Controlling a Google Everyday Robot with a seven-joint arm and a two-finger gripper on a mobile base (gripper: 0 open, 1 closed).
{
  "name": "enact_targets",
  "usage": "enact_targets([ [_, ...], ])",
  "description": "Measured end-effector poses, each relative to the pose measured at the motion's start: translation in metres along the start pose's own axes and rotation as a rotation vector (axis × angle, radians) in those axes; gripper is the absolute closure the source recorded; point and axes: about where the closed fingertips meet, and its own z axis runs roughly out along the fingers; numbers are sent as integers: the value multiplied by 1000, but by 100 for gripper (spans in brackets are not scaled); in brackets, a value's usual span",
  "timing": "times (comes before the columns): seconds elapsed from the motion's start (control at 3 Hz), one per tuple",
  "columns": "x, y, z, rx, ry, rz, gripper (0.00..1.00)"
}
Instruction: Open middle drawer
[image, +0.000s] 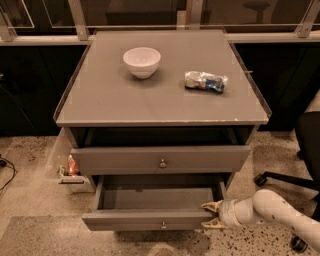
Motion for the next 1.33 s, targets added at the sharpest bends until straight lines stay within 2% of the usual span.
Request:
enact_targets([
  [0.33, 2, 18, -4, -28, -29, -7, 39],
  [0.67, 1, 18, -4, -28, -29, -7, 62],
  [1.0, 5, 34, -12, -35, -21, -11, 85],
  [1.33, 2, 35, -14, -35, -21, -11, 100],
])
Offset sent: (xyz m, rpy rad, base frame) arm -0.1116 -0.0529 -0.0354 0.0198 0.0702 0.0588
